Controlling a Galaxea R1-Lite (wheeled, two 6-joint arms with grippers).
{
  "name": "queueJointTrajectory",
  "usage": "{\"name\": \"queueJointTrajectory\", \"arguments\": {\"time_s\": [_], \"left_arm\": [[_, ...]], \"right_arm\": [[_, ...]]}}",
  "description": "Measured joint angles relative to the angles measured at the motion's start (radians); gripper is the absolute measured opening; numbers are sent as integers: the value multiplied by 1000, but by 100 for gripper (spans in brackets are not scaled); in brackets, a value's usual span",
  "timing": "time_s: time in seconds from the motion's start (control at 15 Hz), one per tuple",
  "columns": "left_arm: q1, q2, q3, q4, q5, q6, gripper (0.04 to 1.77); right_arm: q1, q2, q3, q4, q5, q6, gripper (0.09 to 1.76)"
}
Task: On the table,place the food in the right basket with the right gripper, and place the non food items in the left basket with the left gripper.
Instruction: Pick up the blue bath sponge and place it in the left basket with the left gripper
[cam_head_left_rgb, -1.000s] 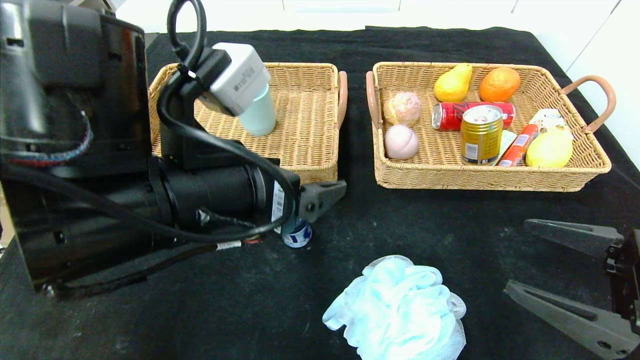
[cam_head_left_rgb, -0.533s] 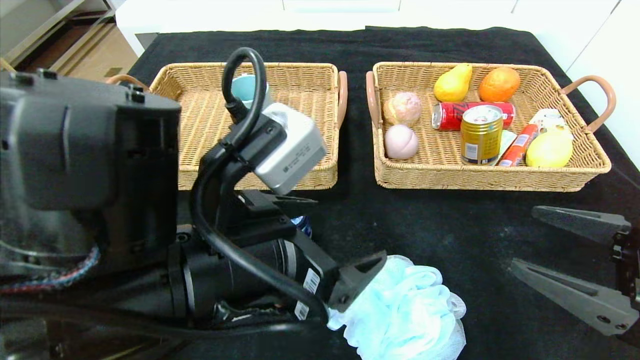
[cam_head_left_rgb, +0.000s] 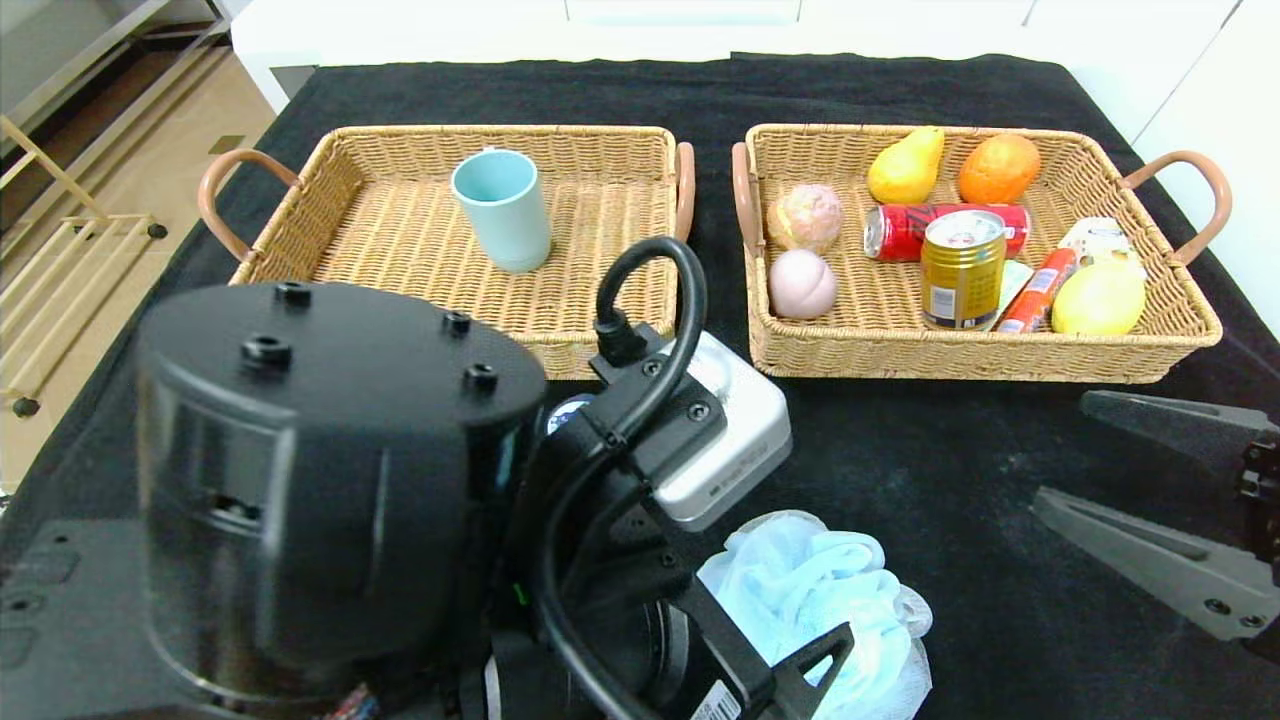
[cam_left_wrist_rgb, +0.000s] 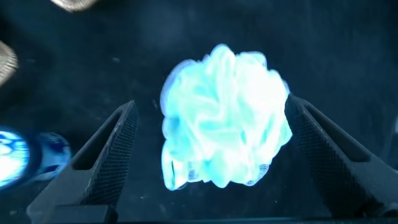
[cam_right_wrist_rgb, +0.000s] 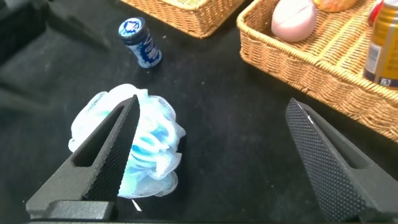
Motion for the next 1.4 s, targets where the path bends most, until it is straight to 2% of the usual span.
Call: {"name": "queueJointTrajectory", "arguments": {"time_s": [0.8,1.13,1.4], "left_arm": [[0,117,27,-13,9,-12,172],[11,185,53,-129,9,-14,172],[19,223,69,-139,5,-18,172]], "right_arm": [[-9,-26,-7,0,3,16,171],[-17,-26,-9,1,4,16,171],[-17,-24,-7,1,5,15,171]]}}
